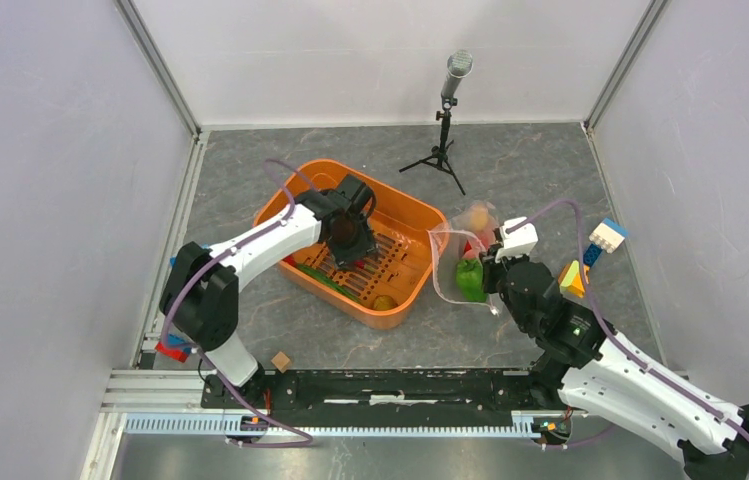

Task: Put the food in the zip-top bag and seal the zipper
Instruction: Pick up the fake vegetable from the bin.

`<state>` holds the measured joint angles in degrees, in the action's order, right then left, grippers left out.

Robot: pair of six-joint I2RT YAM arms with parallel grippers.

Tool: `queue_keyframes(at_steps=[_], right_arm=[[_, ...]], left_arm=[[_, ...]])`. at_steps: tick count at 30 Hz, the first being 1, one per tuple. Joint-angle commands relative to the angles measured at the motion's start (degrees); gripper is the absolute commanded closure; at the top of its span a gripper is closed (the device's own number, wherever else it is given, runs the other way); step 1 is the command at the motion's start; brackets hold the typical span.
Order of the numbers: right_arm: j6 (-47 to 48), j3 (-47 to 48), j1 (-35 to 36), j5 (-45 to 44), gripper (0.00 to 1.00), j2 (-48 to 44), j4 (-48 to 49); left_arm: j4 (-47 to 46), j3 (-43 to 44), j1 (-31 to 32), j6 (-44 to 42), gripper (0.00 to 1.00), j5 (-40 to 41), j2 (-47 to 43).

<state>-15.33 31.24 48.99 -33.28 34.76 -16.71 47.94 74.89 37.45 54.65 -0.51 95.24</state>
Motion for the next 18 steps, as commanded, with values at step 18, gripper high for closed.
queue_keyframes(at_steps=[18], right_arm=[[1.1,2.2,-0.3,-1.6,1.00,-0.1,1.0]], left_arm=[[5.3,5.8,-0.6,17.6,0.37,15.8,7.8]])
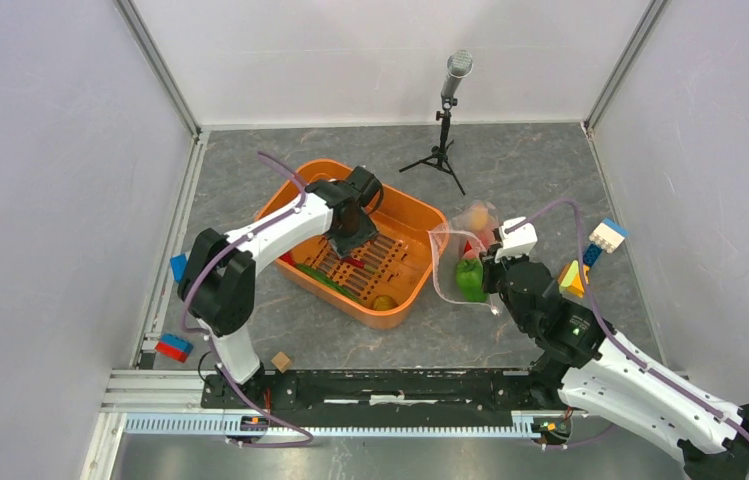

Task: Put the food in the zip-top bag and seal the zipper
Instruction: Pick up the fake vegetable from the bin.

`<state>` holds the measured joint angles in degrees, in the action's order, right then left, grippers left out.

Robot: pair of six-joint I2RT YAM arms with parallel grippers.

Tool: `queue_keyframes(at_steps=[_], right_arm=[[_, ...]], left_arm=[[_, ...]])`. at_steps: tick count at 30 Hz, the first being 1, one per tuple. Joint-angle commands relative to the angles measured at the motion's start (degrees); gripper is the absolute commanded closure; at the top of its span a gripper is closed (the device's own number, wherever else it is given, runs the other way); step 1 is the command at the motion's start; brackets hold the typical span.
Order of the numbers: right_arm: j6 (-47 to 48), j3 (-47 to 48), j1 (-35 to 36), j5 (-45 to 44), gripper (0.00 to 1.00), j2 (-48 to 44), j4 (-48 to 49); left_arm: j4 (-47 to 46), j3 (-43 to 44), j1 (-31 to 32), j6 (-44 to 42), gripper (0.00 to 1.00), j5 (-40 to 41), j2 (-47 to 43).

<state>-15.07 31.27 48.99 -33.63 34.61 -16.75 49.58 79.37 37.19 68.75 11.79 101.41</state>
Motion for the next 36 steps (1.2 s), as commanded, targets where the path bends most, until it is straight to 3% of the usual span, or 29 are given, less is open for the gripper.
queue_keyframes(at_steps=[1,9,14,30,36], right_arm=[[0.8,2.1,-0.2,-1.3,1.00,-0.1,0.9],[1.0,2.4,-0.3,-1.1,1.00,0.1,1.1],[1.3,2.5,-0.3,-0.9,1.00,0.5,1.6],[1.1,2.2,-0.3,-0.9,1.00,-0.4,1.7],[1.3,2.3,-0.3,-0.7,1.00,-0.7,1.8]], left_arm=[[3.9,1.4,-0.4,3.6,0.37,3.8,1.9],[4.6,1.0,-0.4,3.5,0.41,5.3,4.5],[4.7,0.6,-0.4,2.8,0.50,5.8,4.4],[1.7,-1.3,-0.3,0.9,0.54,6.9,7.1],[1.6,-1.4,-0.4,0.9,0.66,7.3,7.3]])
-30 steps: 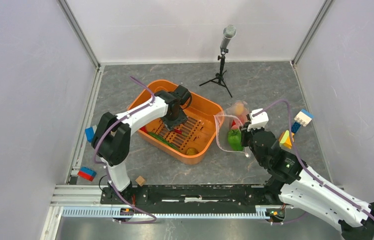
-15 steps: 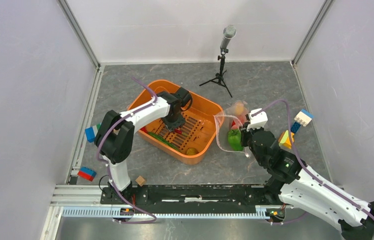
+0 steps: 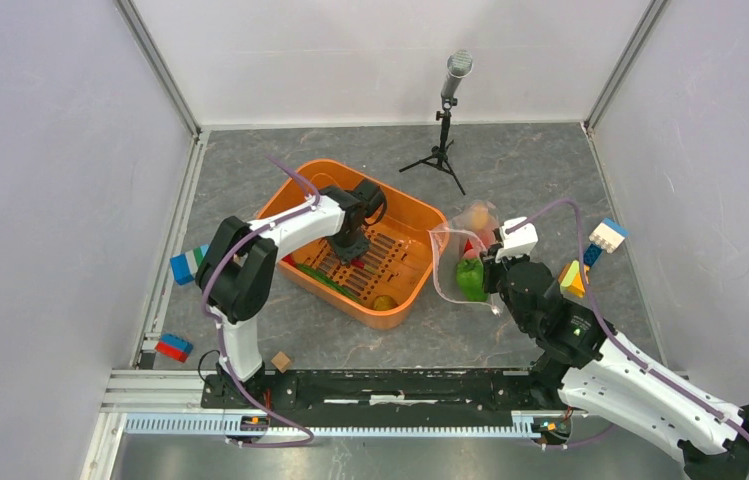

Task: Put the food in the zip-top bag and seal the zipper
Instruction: Pick up the fake vegetable from the bin.

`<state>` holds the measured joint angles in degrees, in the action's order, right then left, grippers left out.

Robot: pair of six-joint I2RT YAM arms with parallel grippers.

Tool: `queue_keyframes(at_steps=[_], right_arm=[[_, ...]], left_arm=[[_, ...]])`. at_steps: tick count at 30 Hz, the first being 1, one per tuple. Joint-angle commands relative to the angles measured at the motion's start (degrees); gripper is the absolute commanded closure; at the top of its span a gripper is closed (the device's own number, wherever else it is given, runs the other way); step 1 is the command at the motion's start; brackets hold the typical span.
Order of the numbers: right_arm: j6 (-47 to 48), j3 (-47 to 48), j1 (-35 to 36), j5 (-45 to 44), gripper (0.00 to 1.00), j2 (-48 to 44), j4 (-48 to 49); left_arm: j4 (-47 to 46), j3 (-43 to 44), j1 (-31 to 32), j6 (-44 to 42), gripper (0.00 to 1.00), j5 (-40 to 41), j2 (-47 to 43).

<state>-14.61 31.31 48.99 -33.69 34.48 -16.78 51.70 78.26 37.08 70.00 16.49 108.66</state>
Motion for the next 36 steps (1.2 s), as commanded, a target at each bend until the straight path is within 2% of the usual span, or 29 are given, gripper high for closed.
queue_keyframes(at_steps=[1,7,9,19,28,36], right_arm=[[0.7,2.3,-0.3,-0.6,1.00,-0.5,1.9],[0.7,2.4,-0.3,-0.3,1.00,-0.8,2.1],[0.2,2.5,-0.3,-0.1,1.00,-0.8,1.9],[0.1,2.4,-0.2,-0.1,1.00,-1.2,2.8],[-0.7,2.7,-0.3,-1.7,1.00,-2.7,2.2],[-2.8,4.2,-0.3,-2.9,1.00,-2.6,1.4]], left_arm=[[-0.5,-0.4,-0.2,-0.3,0.67,2.7,0.0],[-0.5,-0.9,-0.2,-1.5,0.77,2.4,0.2],[-0.5,-0.5,-0.3,-2.9,0.85,2.3,-0.2],[2.6,0.2,-0.2,-4.1,0.86,5.1,-7.7],[3.5,1.2,-0.3,-7.4,0.93,6.6,-13.7],[0.7,6.9,-0.3,-14.4,0.98,1.5,-18.4]])
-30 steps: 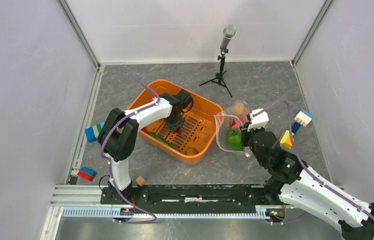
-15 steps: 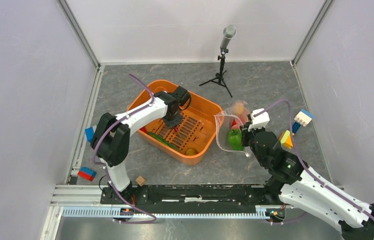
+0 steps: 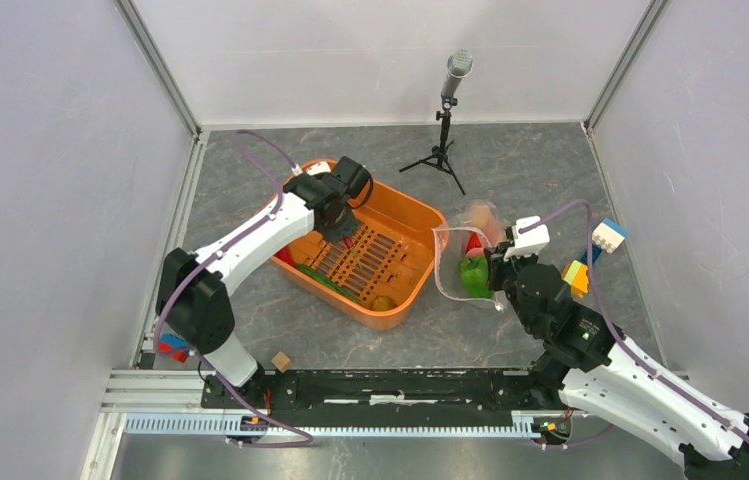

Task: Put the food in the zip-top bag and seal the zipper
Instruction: Pick up the fake vegetable from the bin, then place the fake vegetable in the zipper food storage bag.

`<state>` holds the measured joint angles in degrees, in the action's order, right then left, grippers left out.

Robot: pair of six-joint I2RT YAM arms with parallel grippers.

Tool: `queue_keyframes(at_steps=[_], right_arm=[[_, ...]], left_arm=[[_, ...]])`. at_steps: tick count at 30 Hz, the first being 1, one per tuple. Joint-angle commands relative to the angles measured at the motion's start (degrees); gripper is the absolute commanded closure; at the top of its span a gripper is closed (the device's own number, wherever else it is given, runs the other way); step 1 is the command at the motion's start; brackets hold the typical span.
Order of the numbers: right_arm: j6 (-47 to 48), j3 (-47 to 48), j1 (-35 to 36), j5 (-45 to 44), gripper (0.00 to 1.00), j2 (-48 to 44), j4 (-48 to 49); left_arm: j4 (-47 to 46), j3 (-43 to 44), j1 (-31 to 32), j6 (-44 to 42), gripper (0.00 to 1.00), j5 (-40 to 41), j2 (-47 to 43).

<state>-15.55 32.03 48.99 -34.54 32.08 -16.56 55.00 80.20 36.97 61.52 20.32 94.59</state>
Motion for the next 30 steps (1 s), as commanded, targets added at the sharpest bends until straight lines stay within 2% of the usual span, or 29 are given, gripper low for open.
queue_keyframes(at_steps=[1,4,6,12,20,30], right_arm=[[-2.1,4.0,-0.2,-1.5,1.00,0.2,0.8],[-2.4,5.8,-0.3,-0.4,1.00,1.7,-0.4],[-2.0,6.5,-0.3,-0.3,1.00,2.2,-0.3],[-1.8,7.7,-0.3,-1.1,1.00,1.3,0.5],[-3.3,11.6,-0.3,-0.1,1.00,3.0,-1.0],[-7.4,19.3,-0.3,2.3,1.00,7.8,-5.8]], left_arm=[[-4.6,5.8,-0.1,-7.2,0.98,-4.8,-4.7],[-12.1,7.0,0.0,-8.8,0.98,-13.9,-5.6],[-15.7,7.8,0.8,-9.1,0.98,-17.1,-6.0],[-17.1,14.1,4.5,-13.1,0.96,-22.5,-4.1],[-13.5,29.2,10.3,-21.5,0.95,-22.1,0.9],[-15.1,32.7,17.0,-30.6,0.91,-20.6,3.0]])
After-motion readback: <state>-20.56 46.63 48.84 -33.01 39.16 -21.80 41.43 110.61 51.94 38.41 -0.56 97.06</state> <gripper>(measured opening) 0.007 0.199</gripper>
